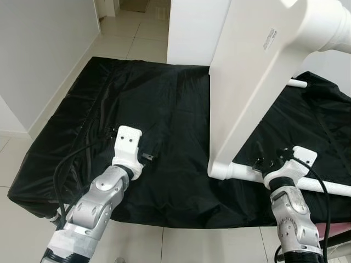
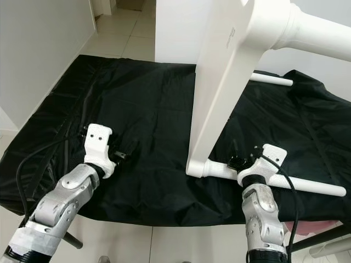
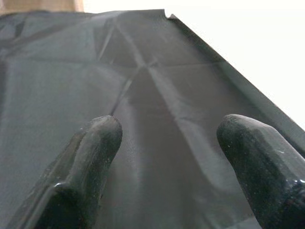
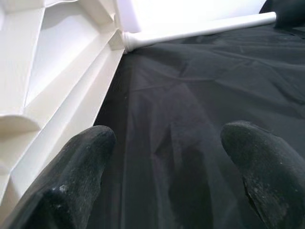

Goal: Building children table

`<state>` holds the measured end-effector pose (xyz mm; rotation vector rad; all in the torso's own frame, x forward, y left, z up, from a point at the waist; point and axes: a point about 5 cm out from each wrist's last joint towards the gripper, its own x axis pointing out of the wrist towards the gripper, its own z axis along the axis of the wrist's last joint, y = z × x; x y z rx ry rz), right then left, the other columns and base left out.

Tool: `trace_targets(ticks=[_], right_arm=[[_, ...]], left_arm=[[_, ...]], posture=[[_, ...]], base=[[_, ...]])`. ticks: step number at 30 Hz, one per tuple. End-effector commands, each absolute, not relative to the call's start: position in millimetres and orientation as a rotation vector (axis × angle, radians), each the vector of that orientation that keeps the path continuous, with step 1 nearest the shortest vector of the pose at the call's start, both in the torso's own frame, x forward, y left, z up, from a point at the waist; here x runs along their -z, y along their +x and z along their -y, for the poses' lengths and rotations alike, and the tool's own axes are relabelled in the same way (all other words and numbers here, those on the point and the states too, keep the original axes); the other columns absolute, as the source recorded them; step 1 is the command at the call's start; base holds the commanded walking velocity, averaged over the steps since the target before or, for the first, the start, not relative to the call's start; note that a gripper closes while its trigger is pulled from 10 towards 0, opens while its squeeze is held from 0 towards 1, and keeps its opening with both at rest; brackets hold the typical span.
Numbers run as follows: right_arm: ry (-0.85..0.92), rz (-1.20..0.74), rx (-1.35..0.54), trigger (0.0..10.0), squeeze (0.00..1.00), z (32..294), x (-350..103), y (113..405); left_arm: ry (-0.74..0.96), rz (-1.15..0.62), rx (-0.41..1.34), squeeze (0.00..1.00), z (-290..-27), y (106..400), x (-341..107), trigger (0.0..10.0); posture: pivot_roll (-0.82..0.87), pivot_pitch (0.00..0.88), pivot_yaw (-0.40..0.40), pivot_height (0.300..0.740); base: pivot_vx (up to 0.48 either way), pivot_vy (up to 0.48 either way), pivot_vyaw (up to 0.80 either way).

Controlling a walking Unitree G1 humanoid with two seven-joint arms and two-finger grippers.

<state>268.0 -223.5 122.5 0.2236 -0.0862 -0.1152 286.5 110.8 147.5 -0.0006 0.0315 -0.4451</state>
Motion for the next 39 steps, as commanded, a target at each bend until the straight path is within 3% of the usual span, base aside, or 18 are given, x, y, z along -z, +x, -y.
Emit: trace_targets(ticks=[1,10,15,39], right_arm=[[0.192,0.084,0.095,10.0,0.0,226,-121,262],[0.168,0.076,0.032,10.0,0.0,223,-118,257],[0.181,0.079,-0.056,10.0,0.0,209,-119,255],[0.156,0.021,-0.183,10.0,0.0,186,-110,254]], left_arm=[[0.012,-0.034,0.738,0.0,-96,272,-145,10.0],[0.016,-0.049,0.819,0.0,-88,263,-141,10.0],[0.021,-0.057,0.877,0.0,-80,260,-139,10.0],[0.031,-0.063,0.898,0.0,-77,254,-139,10.0]], posture=[[0.0,0.011,-0.077,0.74],[0.0,0.011,-0.071,0.74],[0.0,0.026,-0.074,0.74],[0.01,0.031,-0.083,0.74]], base=[[0.0,0.0,0.0],[0.0,0.0,0.0],[0.0,0.0,0.0],[0.0,0.0,0.0]])
